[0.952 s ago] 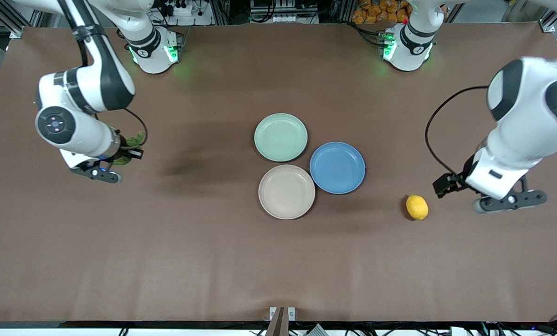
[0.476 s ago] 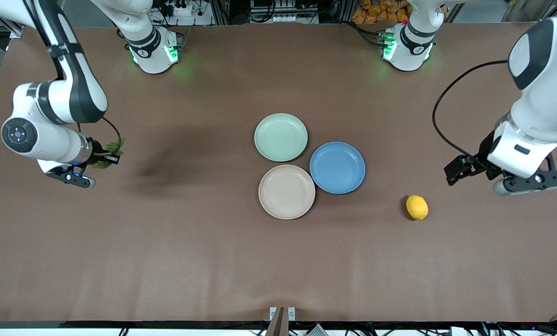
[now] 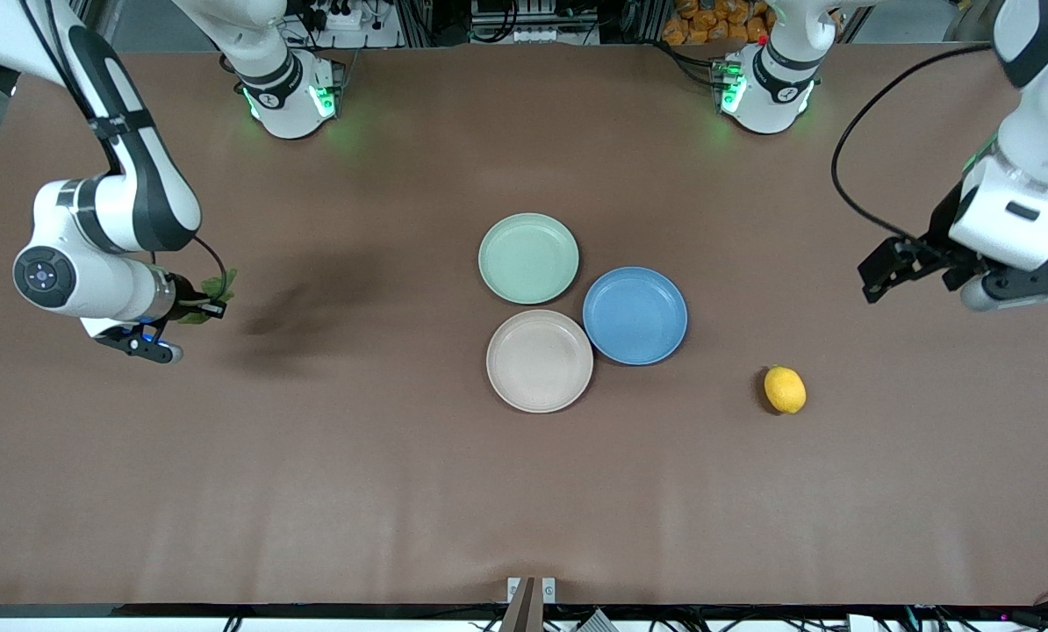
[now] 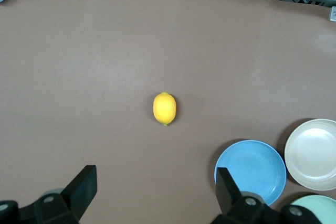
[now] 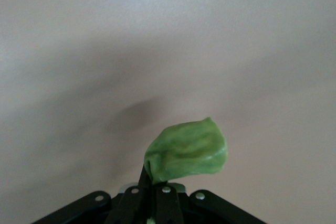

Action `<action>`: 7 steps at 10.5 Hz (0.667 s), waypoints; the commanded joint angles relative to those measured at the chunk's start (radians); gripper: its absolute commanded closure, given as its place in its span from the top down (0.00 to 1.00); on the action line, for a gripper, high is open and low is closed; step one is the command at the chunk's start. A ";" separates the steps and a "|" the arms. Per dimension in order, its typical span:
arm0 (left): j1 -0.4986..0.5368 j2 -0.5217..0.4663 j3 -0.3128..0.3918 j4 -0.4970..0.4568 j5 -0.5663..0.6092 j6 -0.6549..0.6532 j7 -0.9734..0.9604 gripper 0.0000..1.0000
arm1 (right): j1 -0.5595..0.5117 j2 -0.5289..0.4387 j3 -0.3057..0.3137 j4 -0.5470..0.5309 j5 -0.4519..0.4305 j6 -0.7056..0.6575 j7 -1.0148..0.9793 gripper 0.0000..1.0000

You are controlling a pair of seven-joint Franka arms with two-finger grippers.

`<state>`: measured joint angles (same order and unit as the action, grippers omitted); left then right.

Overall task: Pick lemon and lettuce from plates
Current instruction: 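Open the left gripper and raise it while the right gripper lowers lettuce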

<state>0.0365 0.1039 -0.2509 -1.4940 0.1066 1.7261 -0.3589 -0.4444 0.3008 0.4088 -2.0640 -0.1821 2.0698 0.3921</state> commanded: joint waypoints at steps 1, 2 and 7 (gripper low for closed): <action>0.005 -0.049 0.005 -0.026 -0.053 -0.022 0.035 1.00 | -0.049 0.081 0.013 0.007 -0.045 0.082 -0.013 0.00; 0.002 -0.059 0.010 -0.028 -0.053 -0.023 0.035 1.00 | -0.051 0.098 0.013 0.012 -0.046 0.090 -0.012 0.01; -0.006 -0.069 0.030 -0.035 -0.053 -0.046 0.150 1.00 | -0.030 0.092 -0.008 0.086 -0.046 -0.035 0.002 1.00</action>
<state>0.0363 0.0683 -0.2450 -1.5034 0.0796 1.7084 -0.2852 -0.4811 0.3997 0.3979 -2.0408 -0.2165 2.1418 0.3856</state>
